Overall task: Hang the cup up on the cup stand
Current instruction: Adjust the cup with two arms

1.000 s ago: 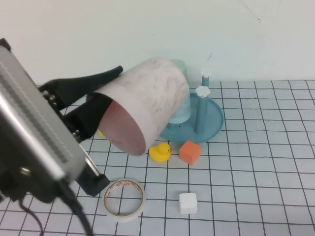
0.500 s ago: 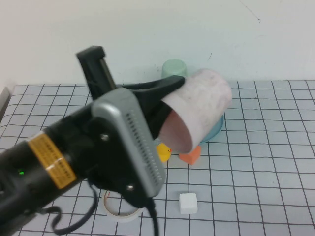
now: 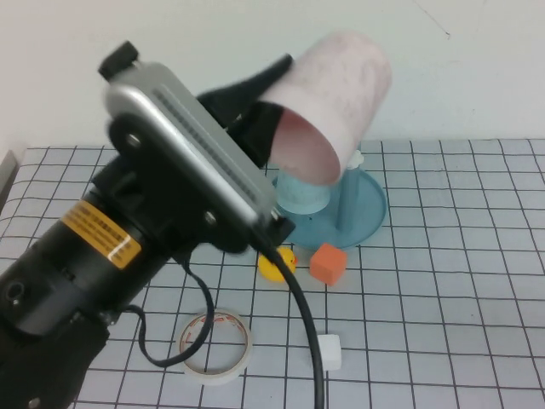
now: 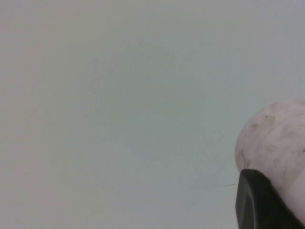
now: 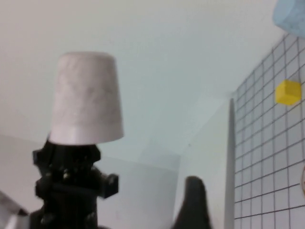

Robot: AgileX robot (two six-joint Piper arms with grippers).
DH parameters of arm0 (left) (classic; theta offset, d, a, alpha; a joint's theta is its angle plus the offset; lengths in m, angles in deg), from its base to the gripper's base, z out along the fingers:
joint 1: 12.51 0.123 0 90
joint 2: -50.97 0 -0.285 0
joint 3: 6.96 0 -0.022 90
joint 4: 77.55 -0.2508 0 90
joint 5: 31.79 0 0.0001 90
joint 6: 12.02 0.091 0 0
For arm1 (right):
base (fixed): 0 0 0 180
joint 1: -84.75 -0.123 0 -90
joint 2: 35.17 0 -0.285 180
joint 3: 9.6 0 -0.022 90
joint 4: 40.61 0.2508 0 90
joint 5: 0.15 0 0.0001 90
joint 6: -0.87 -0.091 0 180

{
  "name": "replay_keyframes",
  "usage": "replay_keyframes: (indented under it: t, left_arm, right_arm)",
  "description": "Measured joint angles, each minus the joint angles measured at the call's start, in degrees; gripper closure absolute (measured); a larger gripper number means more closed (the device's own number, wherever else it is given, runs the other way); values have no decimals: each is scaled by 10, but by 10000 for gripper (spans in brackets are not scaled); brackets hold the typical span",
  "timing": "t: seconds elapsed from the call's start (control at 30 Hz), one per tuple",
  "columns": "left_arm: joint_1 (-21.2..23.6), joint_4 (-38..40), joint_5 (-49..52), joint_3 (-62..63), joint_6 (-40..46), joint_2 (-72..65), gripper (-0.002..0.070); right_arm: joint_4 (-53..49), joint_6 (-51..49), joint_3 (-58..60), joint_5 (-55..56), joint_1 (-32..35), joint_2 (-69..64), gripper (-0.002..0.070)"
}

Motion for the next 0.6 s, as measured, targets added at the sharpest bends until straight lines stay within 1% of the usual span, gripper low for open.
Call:
replay_keyframes:
  t: [0.07,0.17,0.3,0.43,0.53,0.6]
  left_arm:
    - [0,19,-12,0,-23,-3,669]
    - [0,27,-17,0,-49,-10,669]
    - [0,28,-18,0,-56,-19,669]
    - [0,28,-18,0,-56,-33,669]
    - [0,28,-18,0,-56,-43,669]
    - [0,28,-21,0,-56,-48,669]
  right_arm:
    - [0,22,-38,-11,0,-70,134]
    - [0,51,-104,-62,0,-183,92]
    - [0,73,-207,-161,0,-338,79]
    - [-1,75,-308,-230,-3,-450,78]
    - [-1,78,-374,-236,-29,-505,77]
    - [-1,78,-412,-216,-60,-525,77]
